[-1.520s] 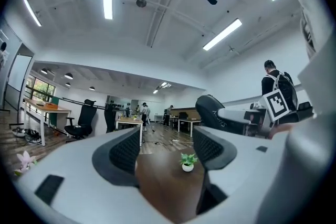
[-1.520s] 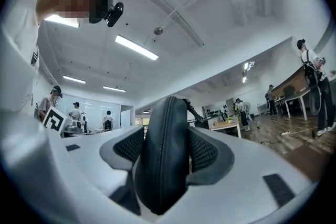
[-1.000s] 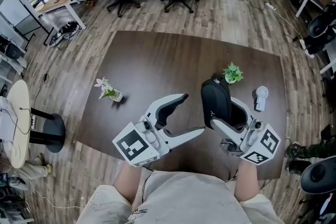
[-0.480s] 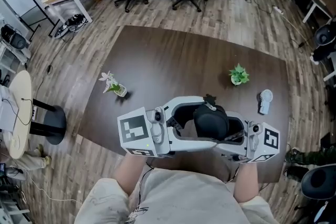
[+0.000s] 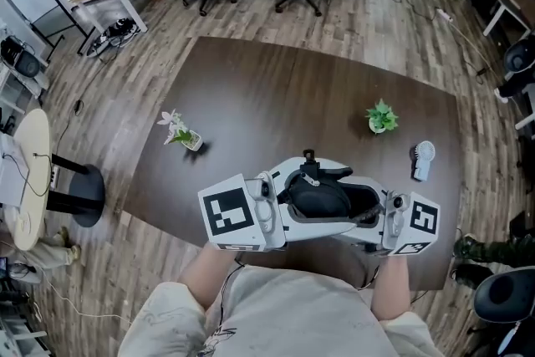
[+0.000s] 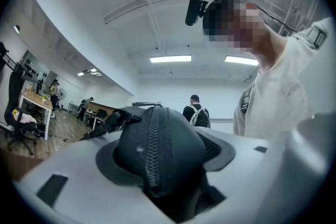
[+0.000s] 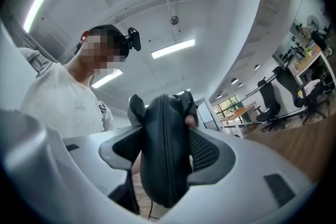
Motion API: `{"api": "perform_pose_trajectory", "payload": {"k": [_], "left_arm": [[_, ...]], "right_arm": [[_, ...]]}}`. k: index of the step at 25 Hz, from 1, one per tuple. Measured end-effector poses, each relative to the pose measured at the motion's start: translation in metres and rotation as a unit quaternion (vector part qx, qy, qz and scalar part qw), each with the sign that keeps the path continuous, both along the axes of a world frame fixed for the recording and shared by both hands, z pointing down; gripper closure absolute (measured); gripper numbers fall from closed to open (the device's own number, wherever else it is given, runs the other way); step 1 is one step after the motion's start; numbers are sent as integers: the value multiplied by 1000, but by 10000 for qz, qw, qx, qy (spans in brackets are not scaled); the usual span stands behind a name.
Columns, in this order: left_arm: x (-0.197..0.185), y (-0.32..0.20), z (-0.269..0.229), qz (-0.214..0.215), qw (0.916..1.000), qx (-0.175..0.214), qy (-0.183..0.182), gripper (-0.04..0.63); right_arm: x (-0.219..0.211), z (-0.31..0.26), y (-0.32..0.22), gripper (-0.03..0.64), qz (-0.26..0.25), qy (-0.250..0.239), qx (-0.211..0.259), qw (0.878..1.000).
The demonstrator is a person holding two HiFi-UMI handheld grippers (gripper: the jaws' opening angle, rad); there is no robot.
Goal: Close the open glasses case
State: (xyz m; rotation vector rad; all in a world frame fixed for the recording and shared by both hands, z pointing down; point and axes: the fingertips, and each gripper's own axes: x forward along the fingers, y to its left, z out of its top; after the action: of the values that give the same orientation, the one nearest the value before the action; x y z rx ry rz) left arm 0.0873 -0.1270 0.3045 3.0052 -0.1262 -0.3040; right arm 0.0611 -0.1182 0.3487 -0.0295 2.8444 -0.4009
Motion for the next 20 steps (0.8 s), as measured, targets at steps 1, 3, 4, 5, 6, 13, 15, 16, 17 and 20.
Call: {"api": "perform_pose_trajectory", "payload": {"k": [1, 3, 4, 5, 6, 13, 15, 16, 17, 20], "left_arm": [[1, -2, 3, -137, 9997, 130, -153, 311], [0, -7, 10, -506, 9961, 472, -548, 316], [-2, -12, 13, -747, 9924, 633, -749, 318], [-5, -17, 16, -1004, 9876, 761, -933, 319], [-8, -24, 18, -1252, 9824, 855, -1095, 319], [-17, -58, 50, -2598, 9226, 1710, -2284, 322], [-16, -61, 62, -2744, 9021, 1990, -2669, 322], [-15, -61, 67, -2774, 8957, 2075, -2787, 322], [-14, -61, 70, -2791, 8909, 2140, -2873, 322], [-15, -62, 75, -2850, 8805, 2240, -3053, 322]], "right_arm": [[2, 4, -5, 338, 123, 70, -35, 9999], [10, 14, -14, 340, 372, 245, -124, 9989], [16, 18, -18, 347, 509, 328, -172, 9980], [24, 19, -22, 354, 663, 392, -208, 9968], [32, 18, -26, 366, 838, 434, -216, 9953], [32, -38, -35, 510, 2125, 1089, 968, 9662], [16, -46, -30, 538, 2179, 1456, 1404, 9548], [8, -47, -27, 546, 2125, 1612, 1573, 9508], [-1, -47, -24, 551, 2029, 1716, 1679, 9493], [-20, -44, -18, 548, 1766, 1844, 1749, 9509]]}}
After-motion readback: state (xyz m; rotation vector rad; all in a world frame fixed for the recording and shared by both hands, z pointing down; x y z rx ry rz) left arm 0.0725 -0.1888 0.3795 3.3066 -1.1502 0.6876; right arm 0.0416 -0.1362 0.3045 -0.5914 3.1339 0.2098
